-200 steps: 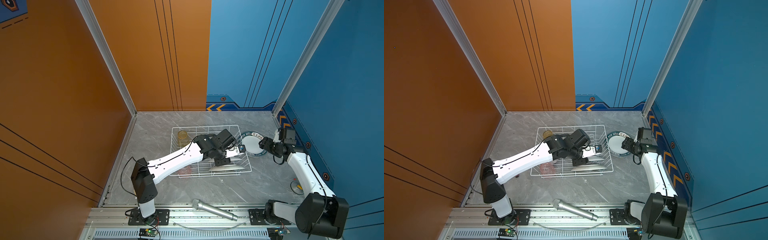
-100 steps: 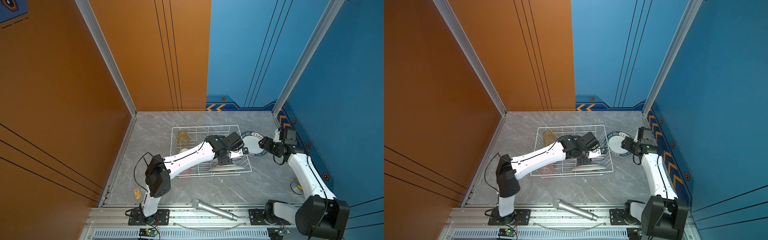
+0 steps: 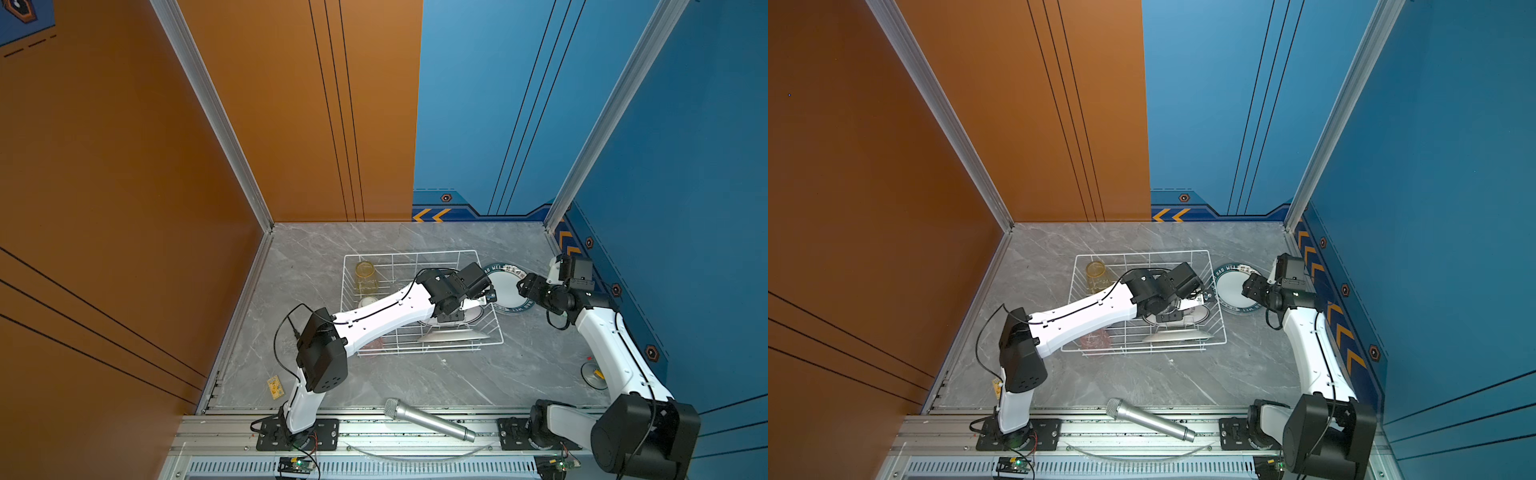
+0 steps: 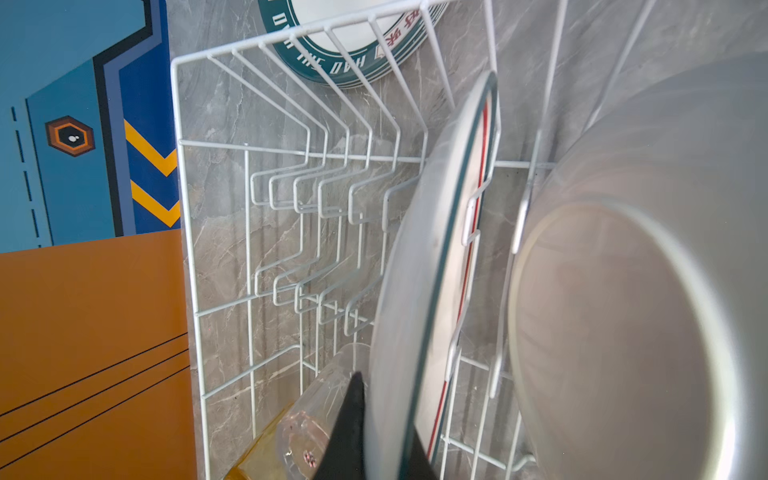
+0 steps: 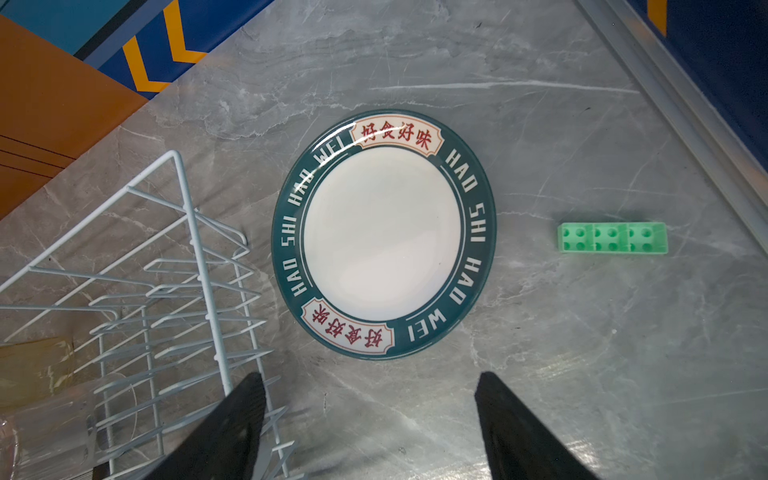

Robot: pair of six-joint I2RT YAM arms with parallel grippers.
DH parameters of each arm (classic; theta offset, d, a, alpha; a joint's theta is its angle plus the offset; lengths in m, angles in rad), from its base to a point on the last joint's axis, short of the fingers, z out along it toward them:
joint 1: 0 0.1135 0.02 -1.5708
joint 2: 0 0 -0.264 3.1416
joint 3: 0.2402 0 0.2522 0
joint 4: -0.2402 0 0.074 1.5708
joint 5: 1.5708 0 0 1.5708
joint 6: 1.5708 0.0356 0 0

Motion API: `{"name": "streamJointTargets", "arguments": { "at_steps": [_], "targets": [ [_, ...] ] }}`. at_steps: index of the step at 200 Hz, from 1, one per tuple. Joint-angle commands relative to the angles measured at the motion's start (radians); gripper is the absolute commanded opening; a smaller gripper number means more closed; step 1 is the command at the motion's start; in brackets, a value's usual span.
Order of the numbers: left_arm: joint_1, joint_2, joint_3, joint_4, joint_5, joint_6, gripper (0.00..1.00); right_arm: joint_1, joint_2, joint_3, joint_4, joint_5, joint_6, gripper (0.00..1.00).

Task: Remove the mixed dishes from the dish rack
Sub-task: 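Release the plate with the right gripper while left gripper grips the next plate, then lift the red-printed plate with the left gripper and pass it to the right gripper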

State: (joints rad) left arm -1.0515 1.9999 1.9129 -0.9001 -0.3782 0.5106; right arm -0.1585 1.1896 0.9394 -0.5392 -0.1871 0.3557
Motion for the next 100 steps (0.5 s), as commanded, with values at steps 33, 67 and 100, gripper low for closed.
{"name": "streamJointTargets", "arguments": {
  "at_steps": [33,67,100],
  "targets": [
    [0.015,-0.053,0.0,0.096,-0.137,-0.105,0.0,0.014,-0.051,-0.027,0.04,-0.043,0.007,0.78],
    [0.041,-0.125,-0.009,0.161,-0.149,-0.155,0.0,0.015,-0.069,-0.044,0.079,-0.088,0.011,0.78],
    [0.055,-0.178,-0.02,0.201,-0.164,-0.19,0.0,0.02,-0.085,-0.062,0.116,-0.135,0.017,0.78]
  ]
}}
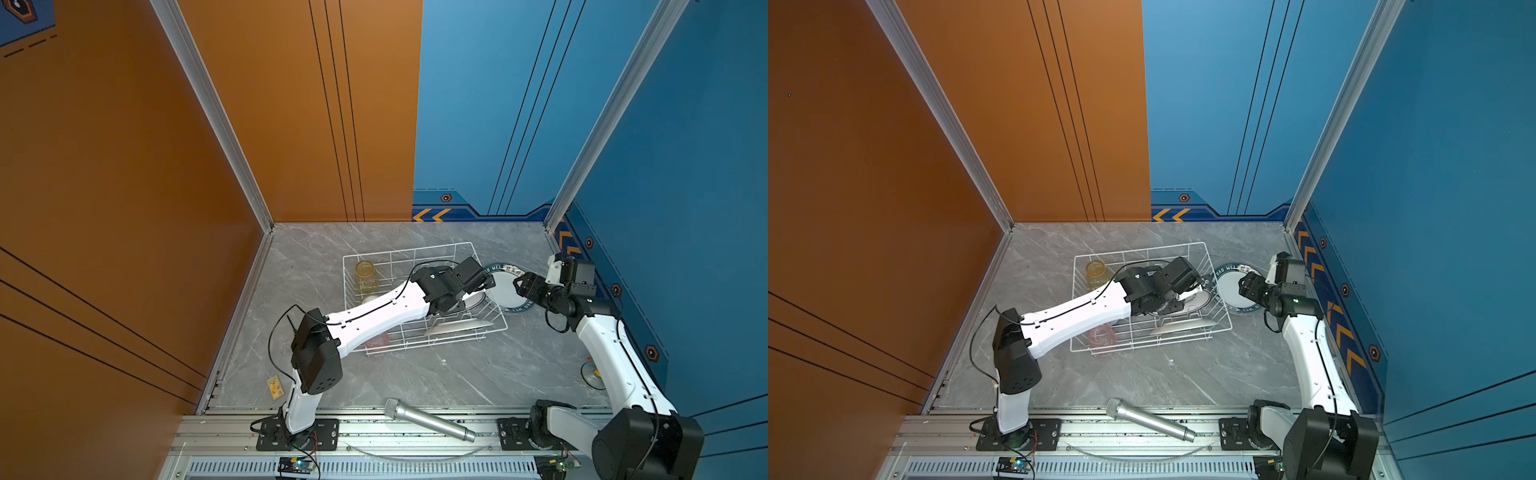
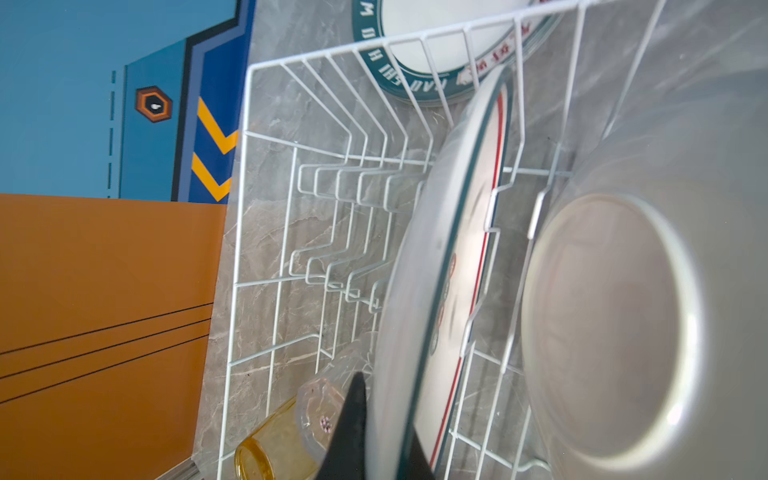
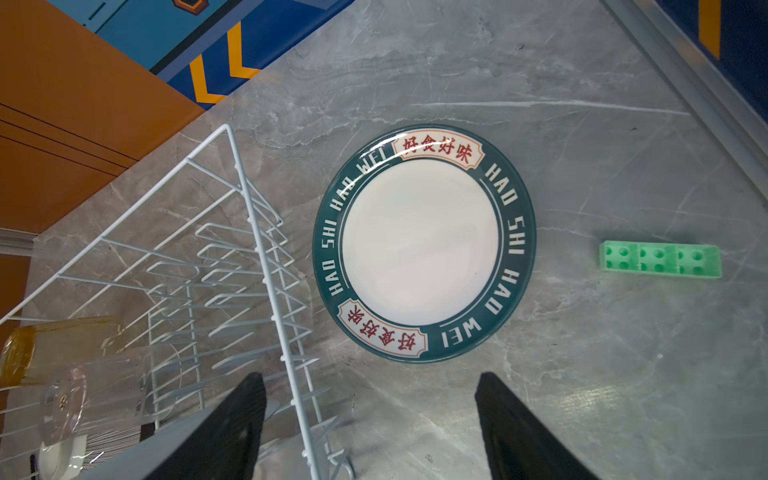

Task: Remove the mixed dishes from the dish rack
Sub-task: 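Lift the red-printed plate with the left gripper and pass it to the right gripper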

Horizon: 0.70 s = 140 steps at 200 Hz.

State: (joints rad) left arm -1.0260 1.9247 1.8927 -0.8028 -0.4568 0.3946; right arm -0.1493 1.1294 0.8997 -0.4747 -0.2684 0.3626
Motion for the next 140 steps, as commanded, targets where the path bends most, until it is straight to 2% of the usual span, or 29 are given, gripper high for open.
{"name": "streamJointTargets", "arguments": {
  "at_steps": [1,27,44,63,91,111,140],
  "targets": [
    [0.029,-0.105,0.0,0.105,-0.086,-0.074,0.0,0.011,-0.025,-0.023,0.054,-0.057,0.01,0.78],
    [0.043,-0.146,-0.005,0.119,-0.082,-0.109,0.0,0.013,-0.054,-0.045,0.116,-0.172,0.008,0.78],
    [0.086,-0.194,-0.011,0.121,0.004,-0.169,0.0,0.013,-0.081,-0.062,0.177,-0.278,0.018,0.77],
    [0.166,-0.266,-0.063,0.177,0.193,-0.26,0.0,0.014,-0.099,-0.078,0.268,-0.432,0.051,0.77],
    [0.306,-0.356,-0.175,0.322,0.574,-0.426,0.0,0.02,-0.1,-0.115,0.449,-0.608,0.158,0.74],
    [0.362,-0.359,-0.214,0.394,0.759,-0.512,0.0,0.031,-0.089,-0.137,0.569,-0.671,0.239,0.71],
    [0.404,-0.336,-0.254,0.505,0.963,-0.619,0.0,0.063,-0.059,-0.14,0.634,-0.701,0.282,0.67]
  ]
}}
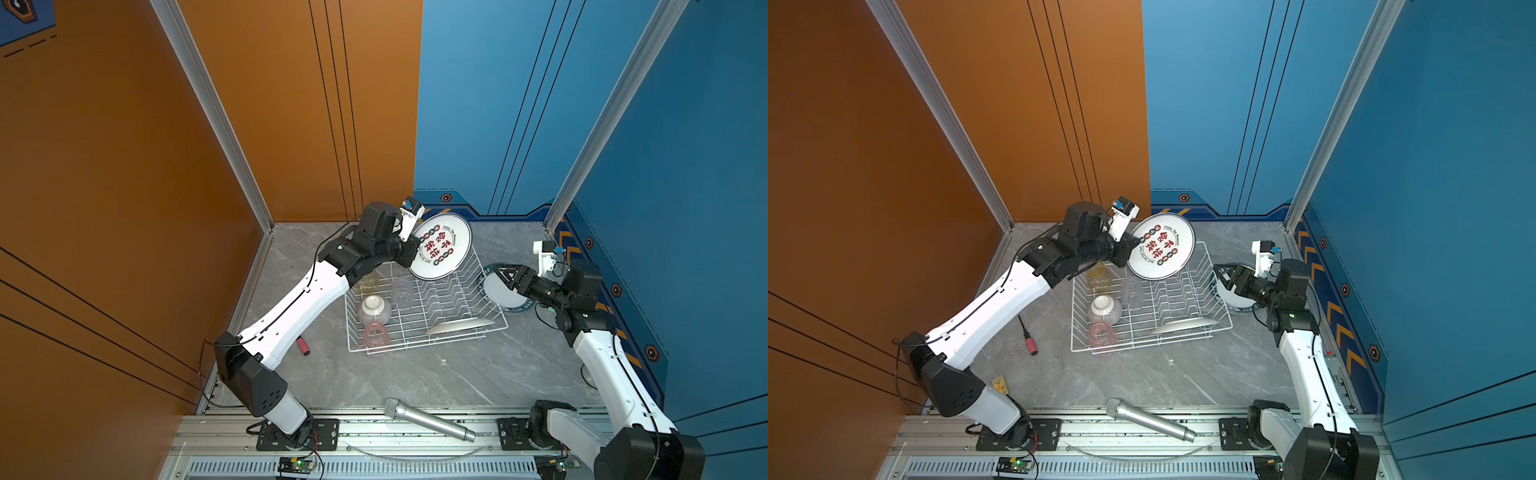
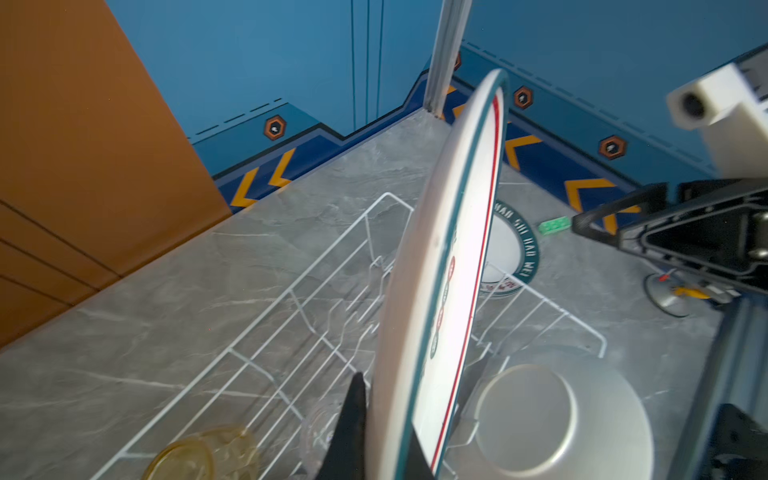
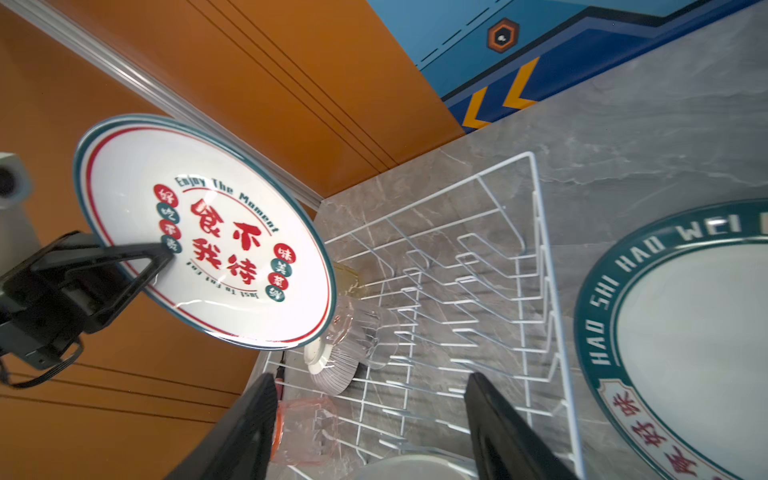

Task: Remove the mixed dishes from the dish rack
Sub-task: 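Lift the red-printed plate with the left gripper and pass it to the right gripper, then lower the red-printed plate onto the stack with the right gripper while left returns to rack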

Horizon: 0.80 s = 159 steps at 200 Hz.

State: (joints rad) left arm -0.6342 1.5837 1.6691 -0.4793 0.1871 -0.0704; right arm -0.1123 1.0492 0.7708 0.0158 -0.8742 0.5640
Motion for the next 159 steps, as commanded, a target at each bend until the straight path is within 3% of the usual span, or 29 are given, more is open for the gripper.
{"name": "streamJointTargets", "arguments": {
  "at_steps": [1,32,58,92,101,141,159],
  "targets": [
    [0.014,0.006,-0.032,0.186,0.325,-0.159,0.0,0.027,0.022,-0.011,0.147,-0.096,0.082,0.67],
    [0.033,0.051,-0.052,0.269,0.442,-0.232,0.0,0.066,0.046,-0.024,0.253,-0.105,0.14,0.62],
    [0.034,0.095,-0.057,0.356,0.525,-0.294,0.0,0.084,0.075,-0.016,0.266,-0.094,0.149,0.5],
    [0.037,0.134,-0.04,0.344,0.533,-0.304,0.0,0.085,0.088,-0.016,0.293,-0.079,0.178,0.0],
    [0.037,0.139,-0.034,0.325,0.517,-0.293,0.02,0.082,0.083,-0.013,0.285,-0.074,0.178,0.0],
    [0.029,0.125,-0.022,0.146,0.348,-0.175,0.31,0.023,0.058,-0.003,0.227,-0.019,0.17,0.0],
    [0.019,0.111,-0.023,0.048,0.213,-0.1,0.34,-0.05,0.065,0.001,0.169,0.02,0.175,0.0]
  ]
}}
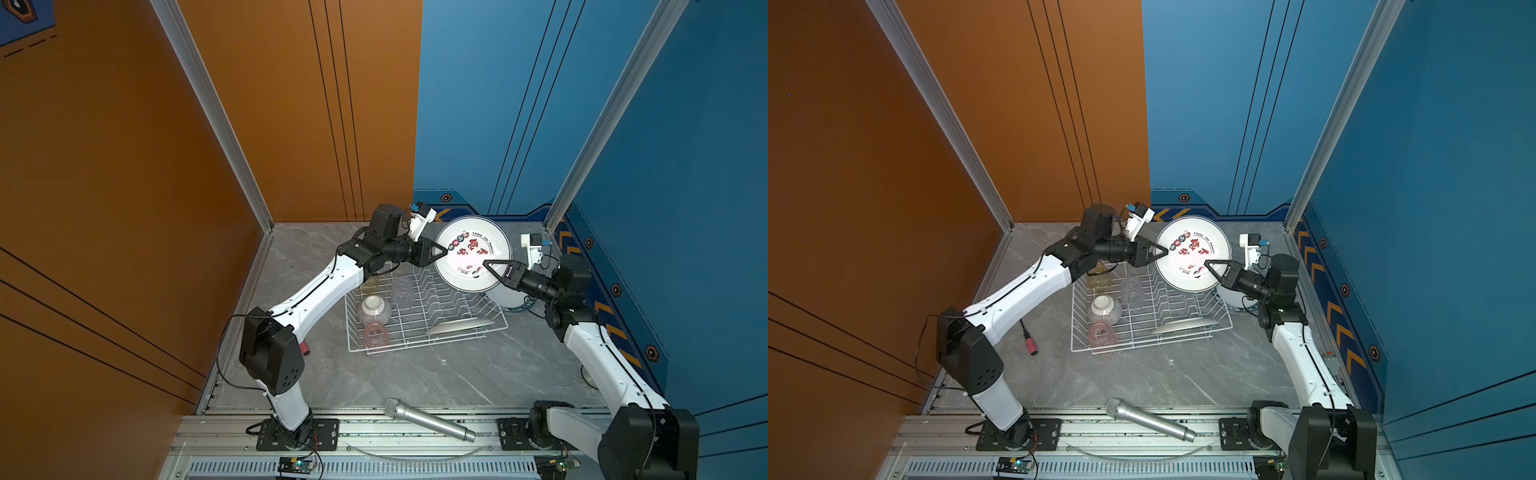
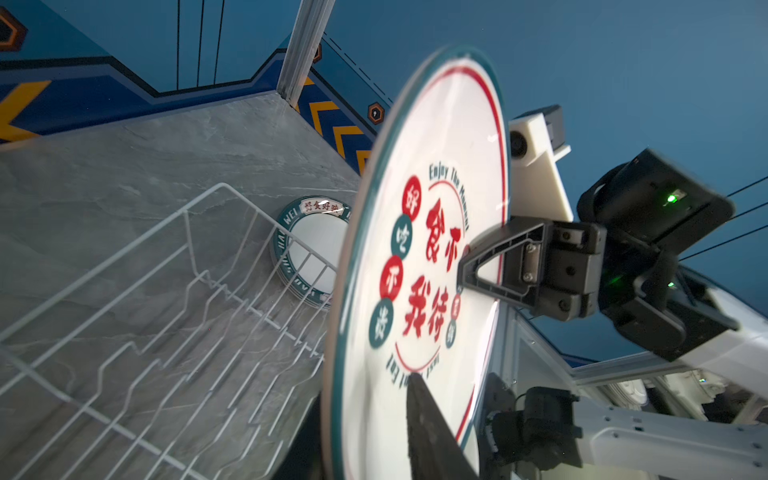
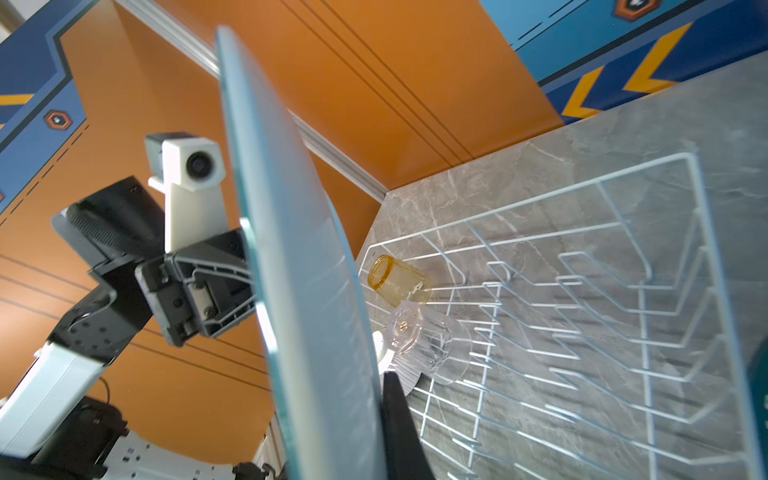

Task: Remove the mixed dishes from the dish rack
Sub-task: 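Lower the red-printed plate onto the stack with the right gripper while left returns to rack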

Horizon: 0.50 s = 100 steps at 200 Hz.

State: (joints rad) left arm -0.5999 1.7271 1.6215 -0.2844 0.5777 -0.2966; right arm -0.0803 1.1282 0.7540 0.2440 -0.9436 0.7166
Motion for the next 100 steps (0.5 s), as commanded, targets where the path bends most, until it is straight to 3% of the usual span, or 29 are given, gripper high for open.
{"name": "streamJointTargets", "arguments": {
  "at_steps": [1,55,100],
  "targets": [
    [-0.015,-0.033,0.024,-0.152,-0.184,0.131,0.34,-0.089,-0.013,0.018,-0.062,0.092,0.022,0.0],
    [-0.109,-0.16,-0.096,-0.226,-0.56,0.35,0.38,-0.295,0.047,0.056,-0.326,0.344,-0.071,0.0],
    [-0.116,-0.215,-0.151,-0.253,-0.637,0.382,0.4,-0.371,0.153,0.041,-0.367,0.427,-0.109,0.0]
  ]
}}
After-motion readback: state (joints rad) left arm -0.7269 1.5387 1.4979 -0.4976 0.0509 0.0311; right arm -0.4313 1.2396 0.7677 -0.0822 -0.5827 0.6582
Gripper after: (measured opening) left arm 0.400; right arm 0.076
